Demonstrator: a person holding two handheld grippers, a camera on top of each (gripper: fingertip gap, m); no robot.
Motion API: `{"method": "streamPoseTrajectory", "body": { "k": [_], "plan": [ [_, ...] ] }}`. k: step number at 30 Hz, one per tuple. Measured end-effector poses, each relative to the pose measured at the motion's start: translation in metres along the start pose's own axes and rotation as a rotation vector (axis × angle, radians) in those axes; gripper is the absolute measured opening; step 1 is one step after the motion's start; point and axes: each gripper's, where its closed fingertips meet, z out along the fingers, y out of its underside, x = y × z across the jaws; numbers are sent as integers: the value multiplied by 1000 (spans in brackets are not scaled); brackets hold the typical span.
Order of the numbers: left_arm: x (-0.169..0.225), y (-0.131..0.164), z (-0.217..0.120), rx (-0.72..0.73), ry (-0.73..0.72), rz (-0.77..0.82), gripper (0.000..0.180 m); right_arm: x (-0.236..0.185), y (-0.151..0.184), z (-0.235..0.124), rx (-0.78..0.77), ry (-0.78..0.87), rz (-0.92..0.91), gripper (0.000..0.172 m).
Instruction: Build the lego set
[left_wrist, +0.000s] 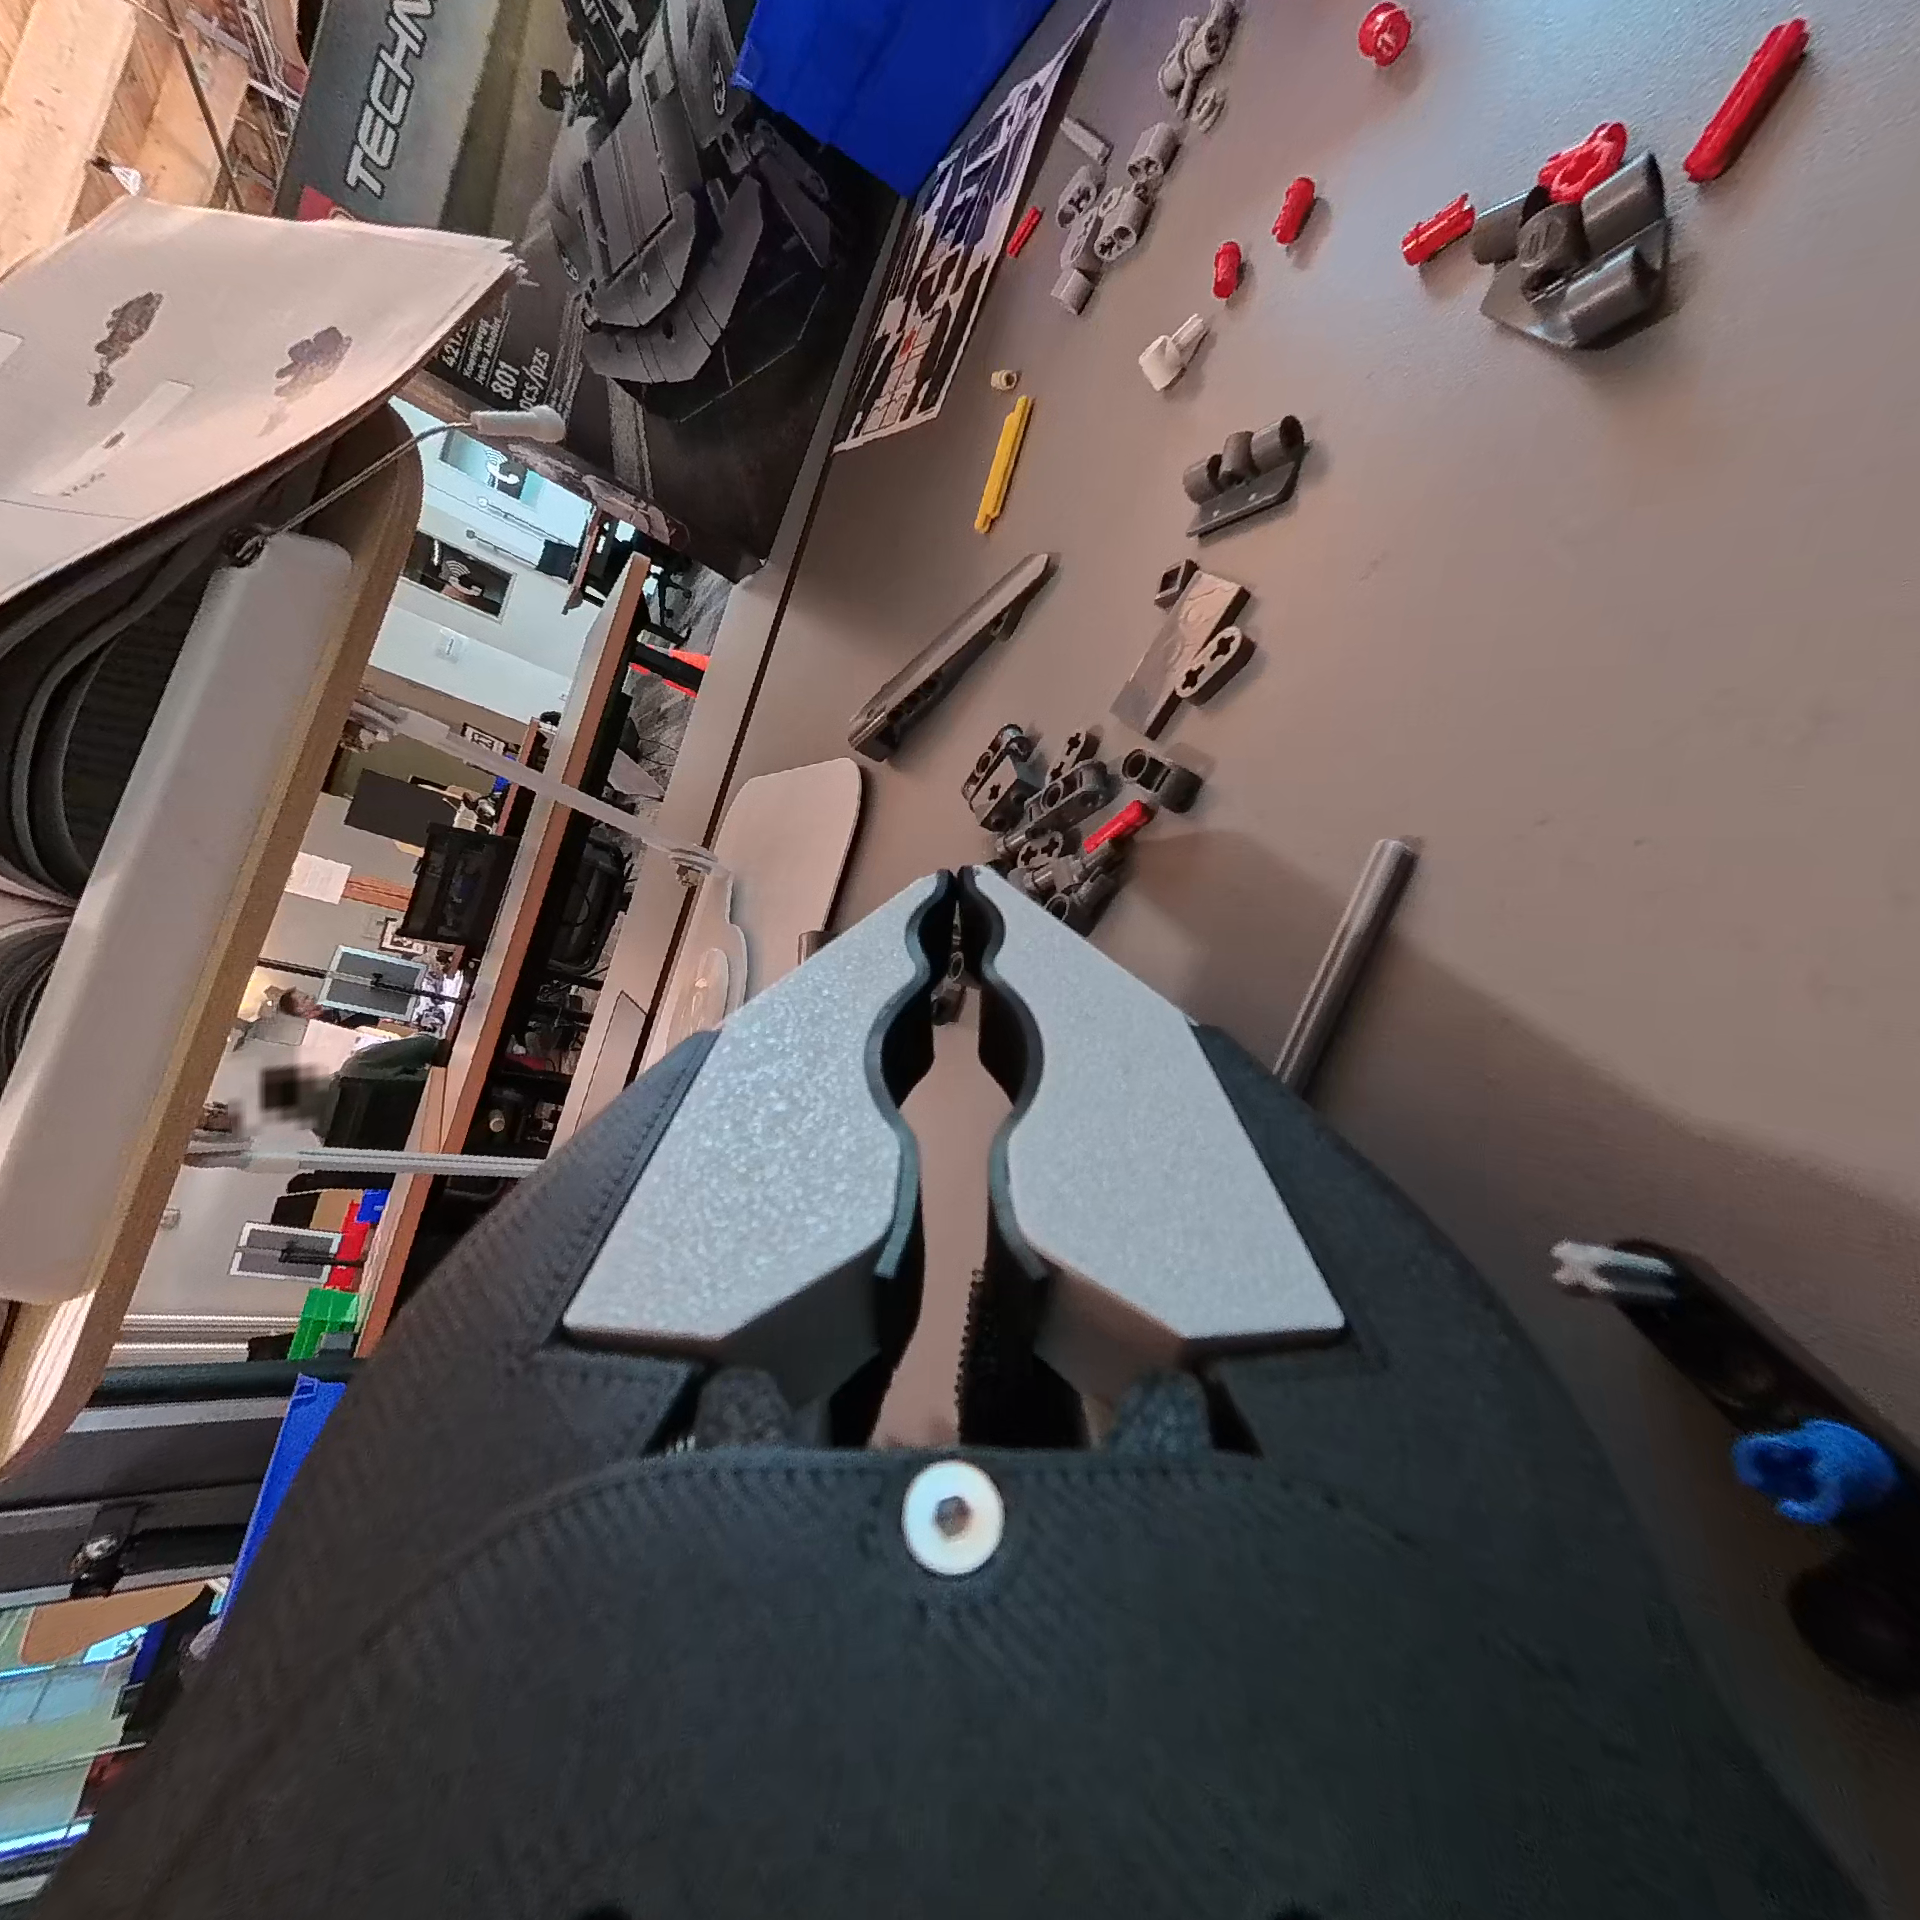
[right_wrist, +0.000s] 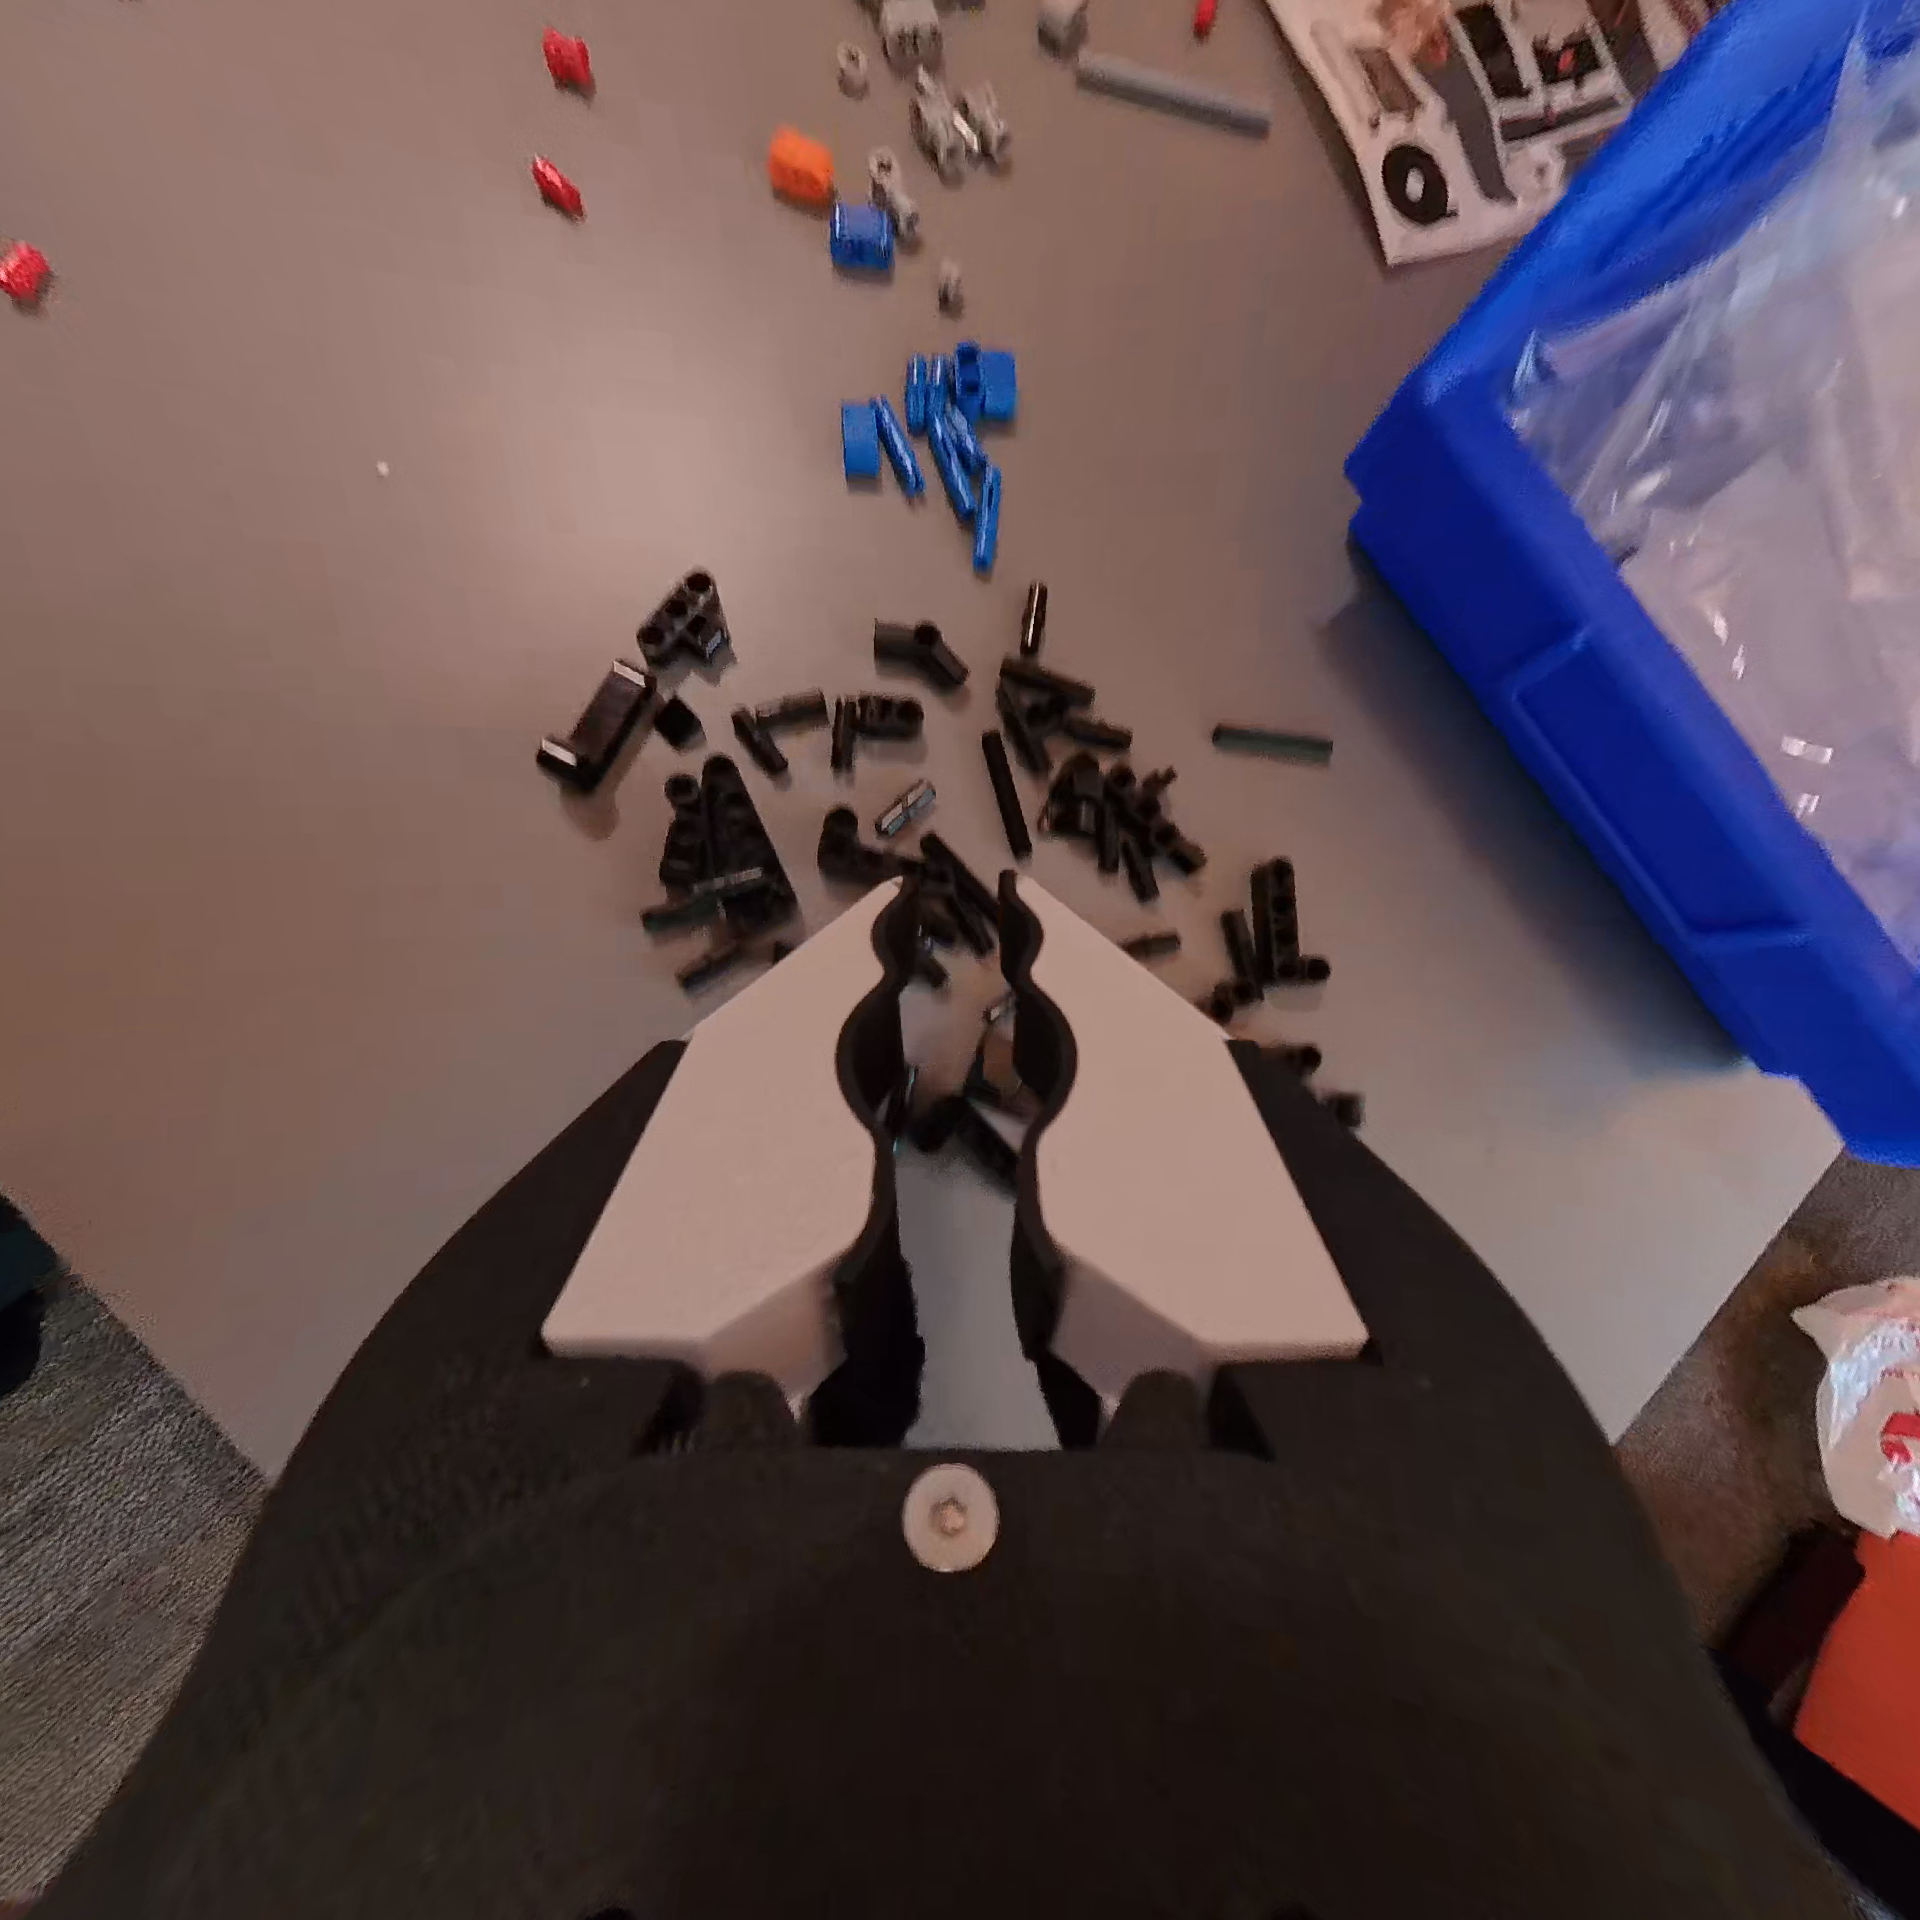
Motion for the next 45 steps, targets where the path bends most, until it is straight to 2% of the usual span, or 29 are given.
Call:
{"method": "streamPoseTrajectory", "body": {
  "k": [6, 10, 17, 21, 25, 29, 38, 45],
  "plan": [
    [0, 0, 0, 2, 1, 0, 0, -1, -52, 21, 82, 1, -79, 13],
    [0, 0, 0, 0, 9, -8, 0, -6, -79, 33, 66, -18, -161, 17],
    [-1, 0, -1, 5, 16, -31, 0, 11, -138, 44, 78, 39, -268, 26],
    [-1, 0, -1, 8, 20, -36, 0, 18, -160, 55, 48, 66, -319, 34],
    [-2, -1, -1, 16, 24, -50, 0, 30, -179, 66, 105, 113, -326, 30],
    [-5, -1, -2, 24, 25, -73, 0, 31, -181, 76, 195, 86, -264, 25],
    [-6, -2, -3, 39, 33, -91, 0, 24, -166, 101, 145, 55, -289, 21],
    [-7, -3, -4, 48, 35, -105, 0, 30, -163, 101, 138, 77, -287, 20]
  ]
}}
